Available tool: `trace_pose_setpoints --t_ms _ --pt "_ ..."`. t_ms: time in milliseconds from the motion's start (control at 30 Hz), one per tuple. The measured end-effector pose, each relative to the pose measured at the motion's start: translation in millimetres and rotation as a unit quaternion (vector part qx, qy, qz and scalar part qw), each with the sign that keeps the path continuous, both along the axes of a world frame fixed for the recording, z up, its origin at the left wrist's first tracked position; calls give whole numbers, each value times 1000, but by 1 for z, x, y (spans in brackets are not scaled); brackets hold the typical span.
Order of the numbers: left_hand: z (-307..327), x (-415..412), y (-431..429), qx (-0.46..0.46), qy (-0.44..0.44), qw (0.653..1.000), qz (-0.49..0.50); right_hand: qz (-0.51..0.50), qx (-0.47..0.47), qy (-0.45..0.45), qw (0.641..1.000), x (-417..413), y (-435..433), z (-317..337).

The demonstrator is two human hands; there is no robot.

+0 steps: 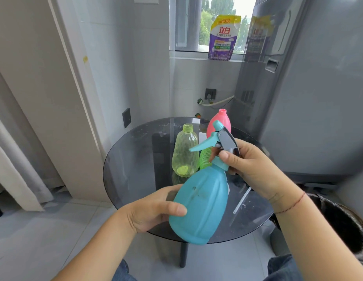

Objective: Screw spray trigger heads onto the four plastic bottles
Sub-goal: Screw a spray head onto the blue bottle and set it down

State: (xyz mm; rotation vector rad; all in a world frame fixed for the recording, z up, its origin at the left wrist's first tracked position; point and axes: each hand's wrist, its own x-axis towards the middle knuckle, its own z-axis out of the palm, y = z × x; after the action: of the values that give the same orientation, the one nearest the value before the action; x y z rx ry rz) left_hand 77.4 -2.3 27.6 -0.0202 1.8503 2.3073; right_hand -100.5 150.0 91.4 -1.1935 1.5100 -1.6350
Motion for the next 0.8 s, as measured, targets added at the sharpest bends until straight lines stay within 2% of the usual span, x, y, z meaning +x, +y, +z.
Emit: trace_pose_setpoints --t_ms 200,300,333,400,467,500,533,567,600,667,733,800 --pt "-1 -2 3 -5 8 997 81 28 35 -183 982 -2 -2 -7" --pt "-4 -4 15 -39 21 987 155 -20 32 -186 982 5 -10 -13" --pt "-5 -4 21 -75 29 977 195 -44 22 -184 982 7 -11 -15" --pt "-7 -6 33 -220 34 926 304 -76 -3 -182 980 12 -16 -20" --pt "-10 -8 50 -365 51 836 407 -84 -31 -177 980 20 -21 -26" --pt "-10 -10 57 -398 66 803 439 -90 -42 -178 979 24 -24 -30" --pt "-12 -11 61 -403 82 788 458 -103 -51 -178 977 27 -26 -33" --pt "-11 -11 63 -378 91 791 472 -114 -62 -181 975 27 -27 -34" --pt "-10 -11 61 -318 94 809 486 -115 -81 -188 972 26 -27 -33" --pt "-5 -11 50 -84 73 882 458 -88 -131 -212 964 20 -25 -30" --pt "-3 -10 44 176 22 930 323 -63 -154 -226 960 17 -24 -26" --pt "-3 -10 46 292 -65 934 193 -48 -157 -226 960 16 -24 -27"
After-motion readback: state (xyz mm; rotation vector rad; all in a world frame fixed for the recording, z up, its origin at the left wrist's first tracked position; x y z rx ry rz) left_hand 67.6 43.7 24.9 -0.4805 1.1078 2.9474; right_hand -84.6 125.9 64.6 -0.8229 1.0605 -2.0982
